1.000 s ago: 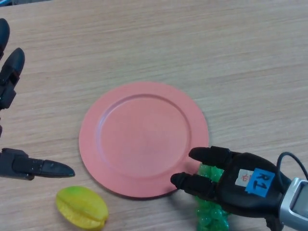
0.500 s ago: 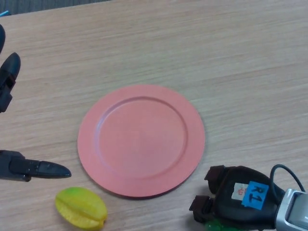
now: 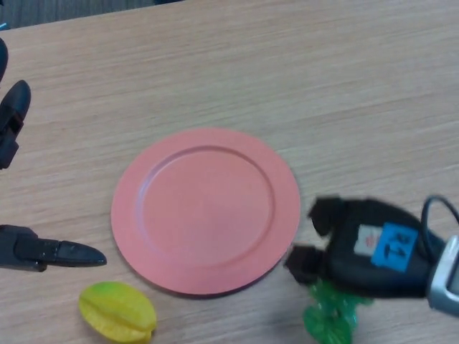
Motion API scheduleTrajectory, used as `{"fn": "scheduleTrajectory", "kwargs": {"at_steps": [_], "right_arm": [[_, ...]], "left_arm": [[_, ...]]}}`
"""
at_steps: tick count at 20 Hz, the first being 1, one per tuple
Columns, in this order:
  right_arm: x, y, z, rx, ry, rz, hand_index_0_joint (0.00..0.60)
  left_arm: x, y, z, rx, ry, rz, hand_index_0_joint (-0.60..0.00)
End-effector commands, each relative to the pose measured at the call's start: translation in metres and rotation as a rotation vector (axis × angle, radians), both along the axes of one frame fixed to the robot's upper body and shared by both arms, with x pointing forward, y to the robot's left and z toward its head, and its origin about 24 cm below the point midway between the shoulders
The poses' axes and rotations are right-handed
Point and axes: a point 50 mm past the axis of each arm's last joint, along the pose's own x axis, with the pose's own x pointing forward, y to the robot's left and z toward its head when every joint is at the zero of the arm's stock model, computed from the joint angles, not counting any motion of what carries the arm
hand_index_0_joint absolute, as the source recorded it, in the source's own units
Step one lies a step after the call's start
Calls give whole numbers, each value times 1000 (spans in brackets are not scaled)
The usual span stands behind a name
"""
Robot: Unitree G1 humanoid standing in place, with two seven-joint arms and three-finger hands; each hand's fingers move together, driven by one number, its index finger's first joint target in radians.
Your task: Pick up the green grapes and place it on the plate
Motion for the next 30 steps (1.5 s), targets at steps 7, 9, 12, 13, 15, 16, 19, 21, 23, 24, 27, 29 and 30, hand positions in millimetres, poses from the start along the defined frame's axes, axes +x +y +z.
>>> {"fn": "scheduleTrajectory", "kwargs": {"at_steps": [7,9,12,13,15,16,19,21,23,24,27,29,30], "right_arm": [[23,65,83,366,37,132,600],[33,75,94,445,64,113,600],[44,86,103,449,-12,100,600],[47,89,103,418,-46,99,600],[46,89,104,436,-45,94,402],[46,89,106,453,-44,91,302],[42,91,116,576,-41,75,0],[41,92,116,555,-51,76,0],[38,87,117,559,-52,67,0],[37,84,119,574,-46,60,0],[28,69,130,636,-49,21,0],[19,61,139,732,-95,26,0],[17,59,142,769,-108,30,0]], "left_arm": [[-18,-3,35,68,-244,-14,0],[-21,-4,36,62,-247,-19,0],[-23,-3,37,50,-245,-19,0],[-25,-3,37,48,-245,-18,0],[-25,-3,36,47,-244,-17,0],[-25,-3,36,46,-244,-16,0],[-26,-1,36,47,-245,-3,0],[-25,-2,35,50,-243,-4,0],[-25,-3,36,51,-245,-7,0],[-26,-3,36,53,-245,-8,0],[-26,-4,35,53,-245,-12,0],[-26,-4,35,53,-246,-11,0],[-26,-4,35,53,-246,-12,0]]}}
